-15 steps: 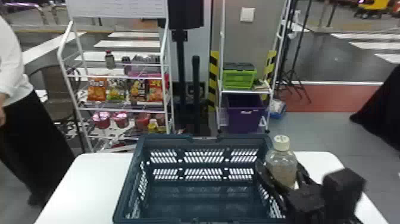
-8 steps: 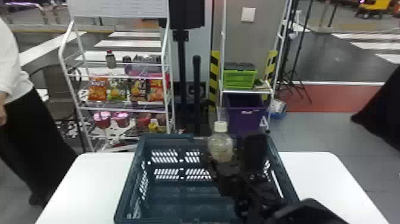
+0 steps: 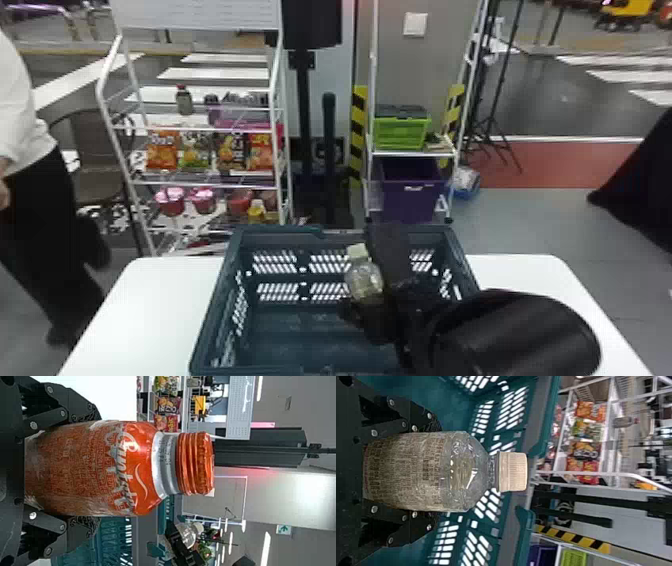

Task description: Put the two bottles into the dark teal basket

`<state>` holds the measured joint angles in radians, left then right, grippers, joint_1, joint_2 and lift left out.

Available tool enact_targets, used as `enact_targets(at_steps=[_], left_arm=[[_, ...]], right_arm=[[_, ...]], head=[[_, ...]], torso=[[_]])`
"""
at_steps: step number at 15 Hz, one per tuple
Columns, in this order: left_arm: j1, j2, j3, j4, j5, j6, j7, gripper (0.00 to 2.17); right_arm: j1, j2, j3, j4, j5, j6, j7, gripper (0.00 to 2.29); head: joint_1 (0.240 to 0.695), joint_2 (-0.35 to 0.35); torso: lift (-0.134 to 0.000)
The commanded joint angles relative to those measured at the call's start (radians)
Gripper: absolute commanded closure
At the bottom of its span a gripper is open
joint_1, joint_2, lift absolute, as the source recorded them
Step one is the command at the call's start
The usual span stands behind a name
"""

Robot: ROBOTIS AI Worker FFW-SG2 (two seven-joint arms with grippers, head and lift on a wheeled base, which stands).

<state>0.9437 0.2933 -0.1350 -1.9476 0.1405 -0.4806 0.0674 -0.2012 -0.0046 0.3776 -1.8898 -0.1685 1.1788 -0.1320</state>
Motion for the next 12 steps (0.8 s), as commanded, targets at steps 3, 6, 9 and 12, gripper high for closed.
enact_targets(at_steps=[3,6,9,12], left_arm=[[-0.008,0.012,0.0,0.003,0.014,0.007,0.0,2.12],[-0.011,0.018,0.0,0.003,0.022,0.007,0.0,2.12],[-0.016,0.026,0.0,0.004,0.03,0.007,0.0,2.12],[-0.02,0.027,0.0,0.003,0.033,0.007,0.0,2.12]], right_arm=[[-0.07,0.006,0.009,0.081,-0.003,0.161,0.0,1.77],[-0.093,0.006,0.011,0.132,-0.028,0.174,0.0,1.29],[-0.09,0.006,0.011,0.121,-0.032,0.183,-0.005,0.0],[-0.069,0.006,0.012,0.07,-0.032,0.134,-0.009,0.0]], head=[[0.499,0.0],[0.499,0.0],[0.499,0.0],[0.499,0.0]], torso=[[0.0],[0.0],[0.0],[0.0]])
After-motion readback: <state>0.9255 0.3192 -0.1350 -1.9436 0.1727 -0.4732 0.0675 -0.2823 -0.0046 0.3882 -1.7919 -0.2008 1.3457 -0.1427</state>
